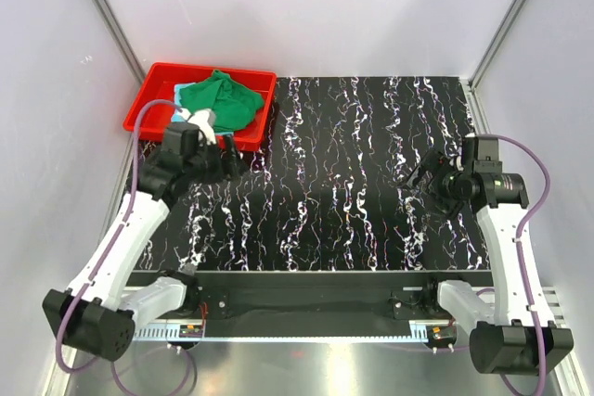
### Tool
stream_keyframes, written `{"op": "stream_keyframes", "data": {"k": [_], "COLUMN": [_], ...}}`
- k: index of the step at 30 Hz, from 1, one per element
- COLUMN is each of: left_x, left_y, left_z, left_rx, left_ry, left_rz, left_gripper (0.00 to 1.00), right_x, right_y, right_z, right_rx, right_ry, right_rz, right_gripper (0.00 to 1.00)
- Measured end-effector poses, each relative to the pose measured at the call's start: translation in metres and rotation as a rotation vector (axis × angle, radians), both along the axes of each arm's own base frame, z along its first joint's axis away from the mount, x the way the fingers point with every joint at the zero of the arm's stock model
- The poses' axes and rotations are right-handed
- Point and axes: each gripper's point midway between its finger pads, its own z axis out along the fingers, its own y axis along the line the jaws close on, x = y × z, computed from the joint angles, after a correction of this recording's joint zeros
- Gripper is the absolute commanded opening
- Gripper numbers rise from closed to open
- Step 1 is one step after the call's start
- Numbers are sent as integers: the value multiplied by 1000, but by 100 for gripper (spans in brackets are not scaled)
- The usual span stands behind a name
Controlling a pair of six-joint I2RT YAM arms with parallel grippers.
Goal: Fold and stack the t-shirts
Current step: Grab the tshirt from the pile
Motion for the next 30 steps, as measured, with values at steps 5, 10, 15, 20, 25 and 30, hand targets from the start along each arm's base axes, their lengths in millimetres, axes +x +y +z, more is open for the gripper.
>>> {"op": "stream_keyframes", "data": {"k": [5, 10, 15, 20, 25, 30], "left_x": [47, 133, 208, 260, 288, 318], "left_y": [35, 73, 113, 126, 131, 137], "left_z": [-4, -11, -36, -67, -101, -124], "left_rx": [42, 38, 44, 55, 64, 83], "left_ry": [50, 55, 66, 84, 114, 114], "left_rz": [117, 240, 340, 405, 447, 474], "left_gripper": [77, 77, 77, 76, 74, 61], "right_x": [6, 1, -8, -17, -28, -42], "right_y": [5, 9, 9, 8, 8, 8], "right_z": [-3, 2, 12, 25, 31, 32], "right_rx": [26, 36, 21, 6, -2, -1], "right_ry": [25, 26, 23, 7, -2, 7], "right_rz": [29, 64, 98, 114, 118, 118], "right_gripper": [100, 100, 100, 100, 100, 100]}}
